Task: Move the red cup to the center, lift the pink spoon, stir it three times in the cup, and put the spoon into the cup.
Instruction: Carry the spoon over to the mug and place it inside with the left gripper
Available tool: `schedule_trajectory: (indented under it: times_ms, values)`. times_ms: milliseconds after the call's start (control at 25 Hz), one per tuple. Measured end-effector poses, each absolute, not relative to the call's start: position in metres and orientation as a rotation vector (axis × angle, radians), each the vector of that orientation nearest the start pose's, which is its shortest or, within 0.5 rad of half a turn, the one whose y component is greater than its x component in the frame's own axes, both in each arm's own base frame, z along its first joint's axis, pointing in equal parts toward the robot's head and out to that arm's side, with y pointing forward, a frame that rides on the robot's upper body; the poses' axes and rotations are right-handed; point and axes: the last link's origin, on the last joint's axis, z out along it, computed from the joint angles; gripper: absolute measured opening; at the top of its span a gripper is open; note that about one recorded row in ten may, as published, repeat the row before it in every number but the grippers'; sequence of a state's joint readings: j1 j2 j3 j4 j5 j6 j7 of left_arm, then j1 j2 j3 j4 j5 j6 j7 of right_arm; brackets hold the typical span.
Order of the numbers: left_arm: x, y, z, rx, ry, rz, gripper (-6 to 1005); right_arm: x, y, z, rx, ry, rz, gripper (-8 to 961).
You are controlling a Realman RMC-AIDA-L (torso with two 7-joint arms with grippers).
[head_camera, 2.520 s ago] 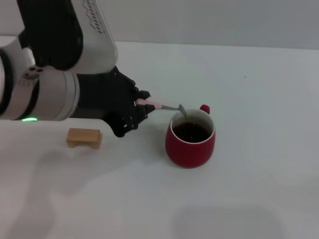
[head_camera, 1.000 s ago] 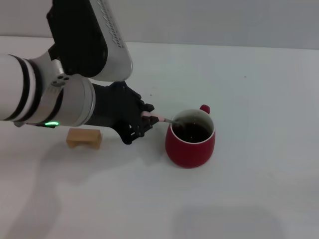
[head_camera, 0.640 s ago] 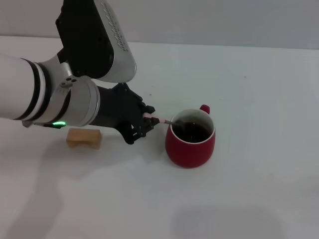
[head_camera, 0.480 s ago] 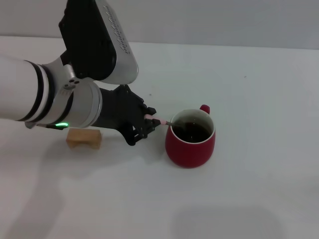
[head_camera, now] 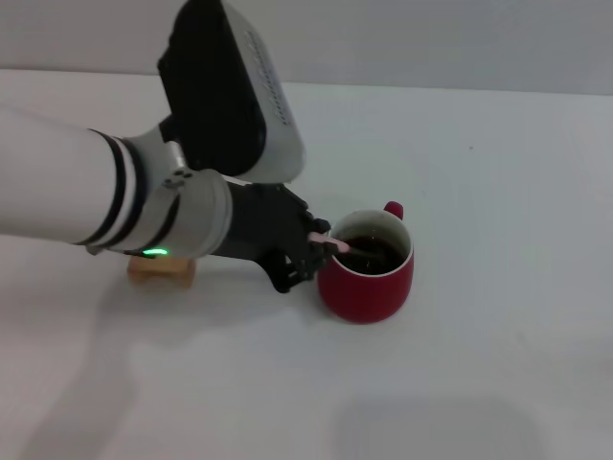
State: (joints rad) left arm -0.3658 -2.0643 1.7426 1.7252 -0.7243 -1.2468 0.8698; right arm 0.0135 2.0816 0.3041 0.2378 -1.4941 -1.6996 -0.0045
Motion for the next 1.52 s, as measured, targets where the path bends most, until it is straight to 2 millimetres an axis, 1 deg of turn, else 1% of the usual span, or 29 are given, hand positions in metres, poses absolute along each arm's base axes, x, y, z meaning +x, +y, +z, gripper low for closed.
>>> schedule_trajectory:
  times_ms: [320, 560, 760, 960, 1360, 1520]
  values:
    - [-0.099, 0.3, -0.04, -2.809, -0.019, 0.063, 184, 0.391, 0.15, 0.03, -1.081, 0.487, 0.573, 0]
    - [-0.104, 0.292, -0.042, -2.844, -0.04, 0.084, 184, 0.39, 0.149, 0.028, -1.09, 0.49, 0.575, 0]
    - [-0.112, 0.288, -0.036, -2.831, -0.074, 0.09, 184, 0.389, 0.15, 0.027, -1.098, 0.49, 0.579, 0]
    - [-0.114, 0.291, -0.029, -2.803, -0.094, 0.082, 184, 0.387, 0.152, 0.026, -1.106, 0.489, 0.589, -1]
    - [-0.108, 0.302, -0.027, -2.763, -0.029, 0.128, 185, 0.387, 0.152, 0.026, -1.101, 0.492, 0.59, -1]
    - [-0.108, 0.309, -0.025, -2.745, -0.044, 0.142, 185, 0.387, 0.152, 0.026, -1.098, 0.494, 0.591, 0]
